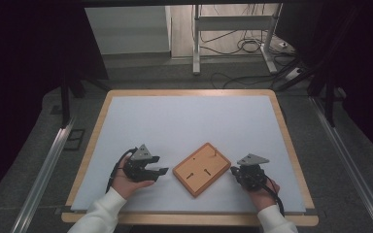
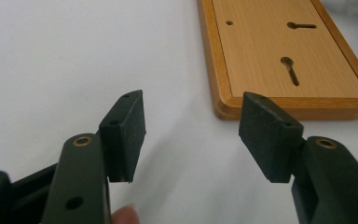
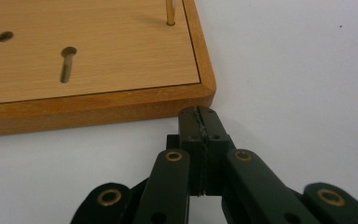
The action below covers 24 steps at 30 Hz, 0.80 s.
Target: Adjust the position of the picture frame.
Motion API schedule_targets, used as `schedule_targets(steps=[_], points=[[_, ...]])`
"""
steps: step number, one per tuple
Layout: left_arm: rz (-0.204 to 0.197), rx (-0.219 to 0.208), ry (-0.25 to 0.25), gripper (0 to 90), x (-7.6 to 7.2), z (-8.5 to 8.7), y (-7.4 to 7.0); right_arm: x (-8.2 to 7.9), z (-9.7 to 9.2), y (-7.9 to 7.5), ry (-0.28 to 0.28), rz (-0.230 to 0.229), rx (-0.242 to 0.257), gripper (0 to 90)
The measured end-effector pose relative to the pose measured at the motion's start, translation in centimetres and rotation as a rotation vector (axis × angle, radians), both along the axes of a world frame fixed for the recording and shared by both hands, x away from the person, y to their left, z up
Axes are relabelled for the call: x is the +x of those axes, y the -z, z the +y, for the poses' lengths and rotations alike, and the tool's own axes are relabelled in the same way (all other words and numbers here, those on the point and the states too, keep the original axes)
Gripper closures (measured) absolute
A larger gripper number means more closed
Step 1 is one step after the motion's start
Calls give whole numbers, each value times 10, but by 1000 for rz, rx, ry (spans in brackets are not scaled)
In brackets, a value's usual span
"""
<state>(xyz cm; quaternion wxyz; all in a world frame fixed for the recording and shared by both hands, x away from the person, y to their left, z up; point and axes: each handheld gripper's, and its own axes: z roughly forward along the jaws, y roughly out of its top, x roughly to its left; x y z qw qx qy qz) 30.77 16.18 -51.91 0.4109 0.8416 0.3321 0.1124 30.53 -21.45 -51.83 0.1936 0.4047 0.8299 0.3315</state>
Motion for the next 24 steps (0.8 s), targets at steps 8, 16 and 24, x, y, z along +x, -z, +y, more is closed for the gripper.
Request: schedule_targets(steps=[8, 16, 24], points=[[4, -1, -15, 406, 2, 3, 0, 5, 4, 5, 28, 2, -5, 900], [9, 8, -17, 405, 2, 1, 2, 17, 13, 6, 22, -7, -18, 900], [10, 1, -33, 405, 4, 7, 1, 38, 32, 7, -4, -14, -34, 900]])
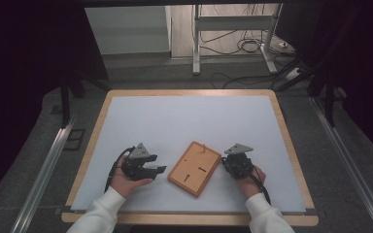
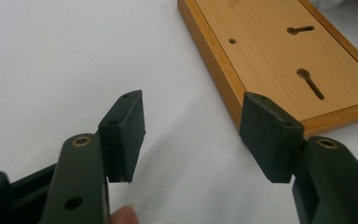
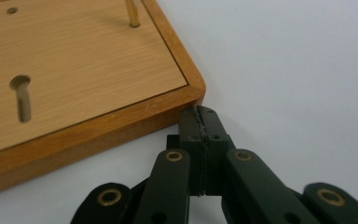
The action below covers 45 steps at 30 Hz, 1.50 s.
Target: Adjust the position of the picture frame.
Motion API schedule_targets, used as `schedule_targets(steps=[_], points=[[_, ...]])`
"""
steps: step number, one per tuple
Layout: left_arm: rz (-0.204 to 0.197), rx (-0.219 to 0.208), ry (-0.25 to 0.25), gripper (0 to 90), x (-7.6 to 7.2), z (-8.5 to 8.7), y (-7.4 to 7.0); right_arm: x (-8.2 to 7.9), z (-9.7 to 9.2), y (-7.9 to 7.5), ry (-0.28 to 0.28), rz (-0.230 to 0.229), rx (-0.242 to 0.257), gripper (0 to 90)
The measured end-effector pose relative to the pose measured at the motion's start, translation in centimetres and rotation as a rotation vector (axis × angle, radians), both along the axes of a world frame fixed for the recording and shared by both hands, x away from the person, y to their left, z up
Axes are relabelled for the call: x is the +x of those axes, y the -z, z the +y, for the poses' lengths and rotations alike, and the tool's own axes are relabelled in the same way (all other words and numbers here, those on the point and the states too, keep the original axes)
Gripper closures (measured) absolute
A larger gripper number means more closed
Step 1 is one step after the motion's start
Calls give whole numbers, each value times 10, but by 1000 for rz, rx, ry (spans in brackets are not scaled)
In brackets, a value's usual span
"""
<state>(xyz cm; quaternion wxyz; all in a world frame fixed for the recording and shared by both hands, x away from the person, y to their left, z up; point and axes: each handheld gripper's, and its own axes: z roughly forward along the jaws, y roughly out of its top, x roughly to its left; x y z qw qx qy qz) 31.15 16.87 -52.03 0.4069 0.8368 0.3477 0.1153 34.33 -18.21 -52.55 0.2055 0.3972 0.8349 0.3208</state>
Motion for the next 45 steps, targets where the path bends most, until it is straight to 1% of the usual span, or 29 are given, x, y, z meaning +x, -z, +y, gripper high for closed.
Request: schedule_targets(steps=[6, 8, 10, 12, 19, 31, 34, 35, 37, 39, 42, 44, 45], points=[[4, 3, -2, 403, 1, 2, 1, 9, 9, 1, -26, -1, 5, 900], [7, 2, -5, 403, 2, 2, 1, 12, 12, 1, -33, 0, -2, 900], [8, 3, -8, 403, 2, 2, 1, 14, 16, 1, -40, 0, -1, 900], [7, 2, -11, 402, 2, 3, 1, 17, 22, 1, -52, -5, -11, 900], [5, -12, -23, 399, 3, 6, 1, 28, 40, 2, -101, -10, -23, 900], [7, -5, -26, 398, 4, 5, 2, 35, 58, 3, -149, -17, -30, 900], [6, -4, -26, 398, 4, 5, 2, 36, 60, 3, -156, -23, -39, 900], [6, -3, -26, 397, 4, 6, 2, 36, 61, 3, -154, -25, -35, 900], [7, -4, -29, 397, 4, 6, 3, 35, 58, 0, -140, -34, -29, 900], [7, -6, -32, 396, 4, 8, 3, 32, 51, -4, -130, -40, -16, 900], [4, -6, -30, 395, 3, 9, 3, 20, 31, -15, -114, -53, 6, 900], [-4, -5, -32, 395, 3, 10, 3, 10, 11, -22, -98, -61, 24, 900], [-8, -8, -30, 395, 4, 10, 3, 6, 4, -24, -94, -60, 33, 900]])
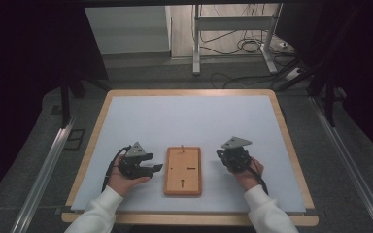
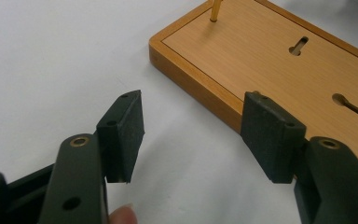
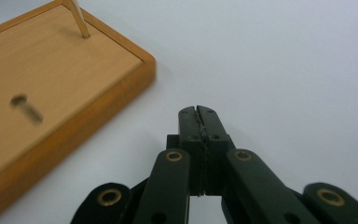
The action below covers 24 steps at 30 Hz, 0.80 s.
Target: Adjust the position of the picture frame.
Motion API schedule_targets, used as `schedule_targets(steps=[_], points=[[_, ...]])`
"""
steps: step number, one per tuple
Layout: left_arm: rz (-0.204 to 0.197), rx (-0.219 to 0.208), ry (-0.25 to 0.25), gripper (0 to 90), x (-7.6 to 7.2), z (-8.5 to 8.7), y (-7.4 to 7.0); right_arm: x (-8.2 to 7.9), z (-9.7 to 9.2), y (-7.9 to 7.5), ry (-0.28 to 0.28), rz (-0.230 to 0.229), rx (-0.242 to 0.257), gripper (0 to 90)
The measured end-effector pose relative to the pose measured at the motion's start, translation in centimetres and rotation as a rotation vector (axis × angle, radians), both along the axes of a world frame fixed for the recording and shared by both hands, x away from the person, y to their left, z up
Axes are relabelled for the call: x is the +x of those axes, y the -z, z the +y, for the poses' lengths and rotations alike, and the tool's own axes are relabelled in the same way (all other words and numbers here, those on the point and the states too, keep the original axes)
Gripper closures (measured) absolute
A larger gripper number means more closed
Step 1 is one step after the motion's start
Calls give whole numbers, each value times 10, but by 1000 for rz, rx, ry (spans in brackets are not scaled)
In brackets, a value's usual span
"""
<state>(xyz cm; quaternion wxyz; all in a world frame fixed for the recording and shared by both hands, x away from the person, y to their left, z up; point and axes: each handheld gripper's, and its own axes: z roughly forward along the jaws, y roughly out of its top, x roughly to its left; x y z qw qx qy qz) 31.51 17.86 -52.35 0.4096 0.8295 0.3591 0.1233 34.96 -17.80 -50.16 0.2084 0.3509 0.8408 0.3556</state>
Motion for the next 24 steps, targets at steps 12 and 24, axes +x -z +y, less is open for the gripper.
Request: schedule_targets(steps=[12, 24], points=[[-11, 5, 6, 384, 0, 0, 1, -49, -58, 3, -4, 45, 86, 779], [-18, 16, -6, 364, 0, 1, 1, -56, -61, 12, 17, 35, 138, 297]])
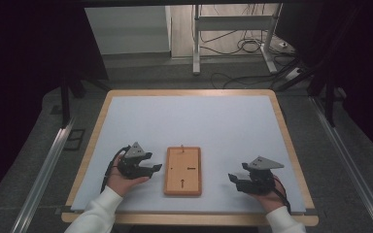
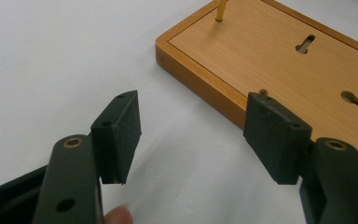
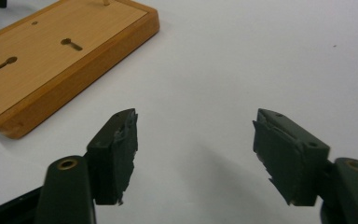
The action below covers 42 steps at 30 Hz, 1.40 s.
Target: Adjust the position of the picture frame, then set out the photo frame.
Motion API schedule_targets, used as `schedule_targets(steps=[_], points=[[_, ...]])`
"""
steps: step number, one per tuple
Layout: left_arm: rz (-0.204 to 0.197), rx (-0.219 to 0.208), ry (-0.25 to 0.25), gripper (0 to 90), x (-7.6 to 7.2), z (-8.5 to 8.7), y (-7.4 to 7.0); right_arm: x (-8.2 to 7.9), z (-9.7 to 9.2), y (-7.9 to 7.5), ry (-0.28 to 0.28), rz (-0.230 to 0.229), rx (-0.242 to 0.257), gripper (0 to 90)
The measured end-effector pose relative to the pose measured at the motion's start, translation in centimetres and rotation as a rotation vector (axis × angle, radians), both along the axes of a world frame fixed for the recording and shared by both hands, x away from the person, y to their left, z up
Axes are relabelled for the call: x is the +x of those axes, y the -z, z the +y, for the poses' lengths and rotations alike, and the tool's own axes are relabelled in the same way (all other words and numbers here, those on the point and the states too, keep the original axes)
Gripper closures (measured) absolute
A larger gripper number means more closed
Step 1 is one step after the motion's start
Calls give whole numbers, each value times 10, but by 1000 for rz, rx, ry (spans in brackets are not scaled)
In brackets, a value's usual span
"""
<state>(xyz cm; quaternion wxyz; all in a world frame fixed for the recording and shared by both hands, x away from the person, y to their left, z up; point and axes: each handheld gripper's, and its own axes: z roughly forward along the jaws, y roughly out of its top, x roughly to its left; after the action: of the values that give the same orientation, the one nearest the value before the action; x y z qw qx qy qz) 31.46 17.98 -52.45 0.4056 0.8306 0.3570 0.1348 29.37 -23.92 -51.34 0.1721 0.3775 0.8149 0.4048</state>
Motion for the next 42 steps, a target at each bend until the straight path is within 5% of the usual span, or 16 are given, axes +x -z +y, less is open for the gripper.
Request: schedule_targets(steps=[25, 42], points=[[-48, -15, 90, 342, 16, -25, -17, -10, -8, -1, 39, -20, -13, 262], [-7, -33, 134, 330, 45, -42, -11, -8, -4, 1, 22, -18, -27, 252]])
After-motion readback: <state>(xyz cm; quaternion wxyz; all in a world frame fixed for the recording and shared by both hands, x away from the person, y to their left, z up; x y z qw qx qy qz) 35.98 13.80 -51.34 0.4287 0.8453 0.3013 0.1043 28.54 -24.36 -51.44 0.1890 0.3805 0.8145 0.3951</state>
